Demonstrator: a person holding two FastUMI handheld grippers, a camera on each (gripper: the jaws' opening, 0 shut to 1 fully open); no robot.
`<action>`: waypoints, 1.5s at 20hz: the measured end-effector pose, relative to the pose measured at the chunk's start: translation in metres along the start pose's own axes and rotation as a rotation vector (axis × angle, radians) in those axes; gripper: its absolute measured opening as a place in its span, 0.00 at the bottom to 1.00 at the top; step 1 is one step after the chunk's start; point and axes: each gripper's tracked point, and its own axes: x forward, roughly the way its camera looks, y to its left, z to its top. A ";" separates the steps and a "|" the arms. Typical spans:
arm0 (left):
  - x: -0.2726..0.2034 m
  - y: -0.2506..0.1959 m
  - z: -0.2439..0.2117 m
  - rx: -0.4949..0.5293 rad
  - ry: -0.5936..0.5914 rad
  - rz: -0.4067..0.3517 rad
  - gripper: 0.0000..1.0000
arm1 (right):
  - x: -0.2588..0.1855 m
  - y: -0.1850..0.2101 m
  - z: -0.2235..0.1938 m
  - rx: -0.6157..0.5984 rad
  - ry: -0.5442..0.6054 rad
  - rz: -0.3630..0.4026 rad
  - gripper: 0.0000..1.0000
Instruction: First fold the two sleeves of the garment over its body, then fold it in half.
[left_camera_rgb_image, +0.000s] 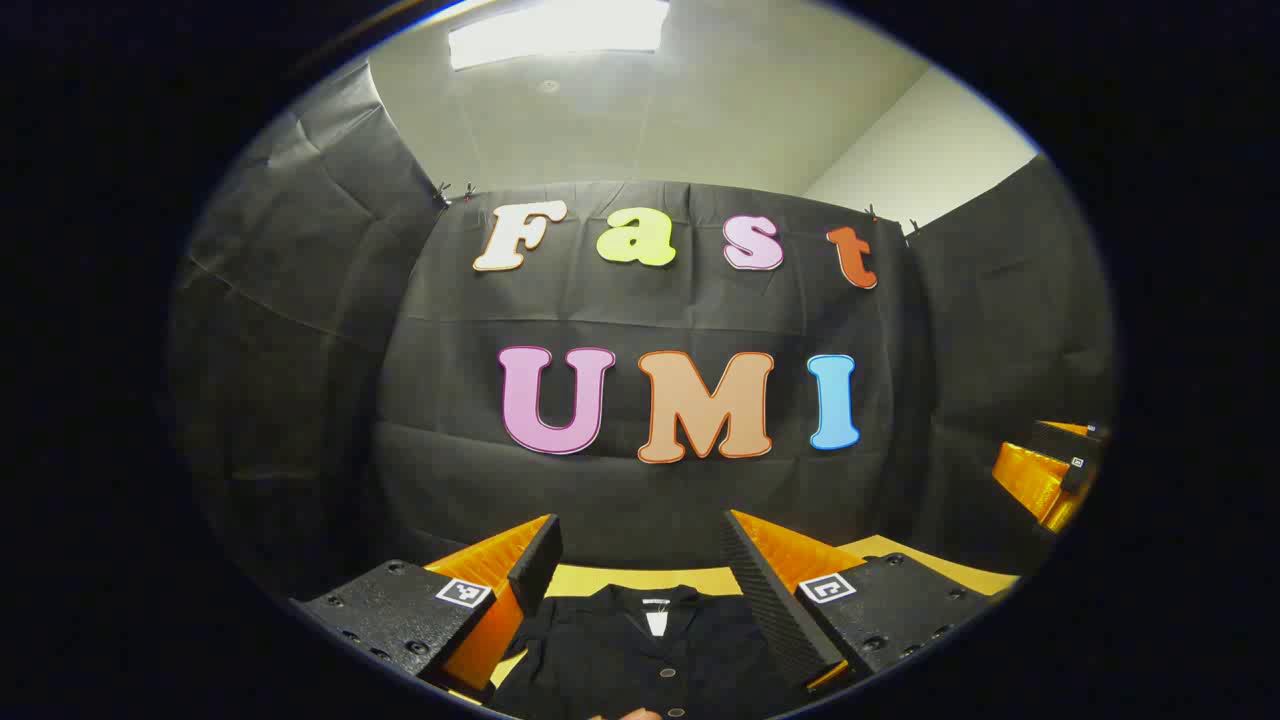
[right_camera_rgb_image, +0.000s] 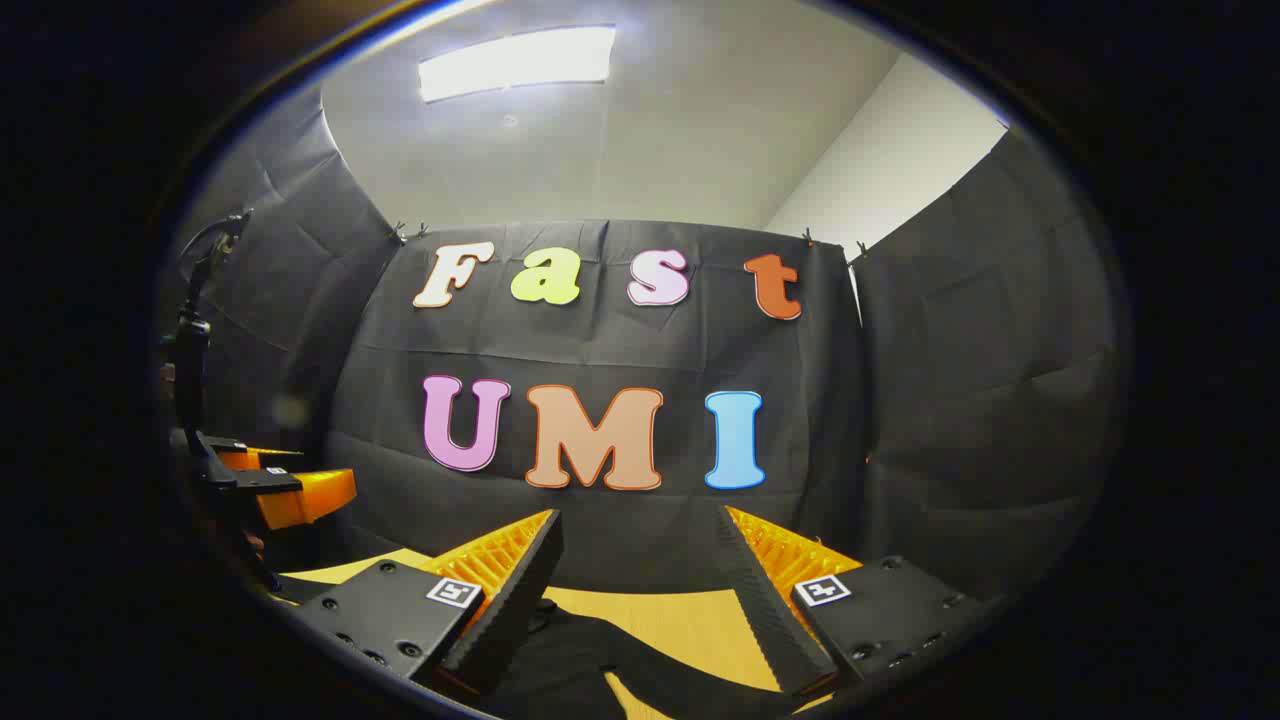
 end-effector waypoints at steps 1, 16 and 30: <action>0.001 0.001 0.000 -0.003 0.000 0.001 0.99 | 0.001 0.001 0.000 0.003 0.002 0.000 0.97; -0.001 0.016 -0.008 -0.017 0.008 0.032 0.99 | 0.006 0.002 0.004 0.015 -0.004 0.002 0.97; -0.001 0.037 -0.002 0.034 -0.011 0.028 0.95 | 0.010 0.006 -0.004 0.034 0.024 -0.012 0.97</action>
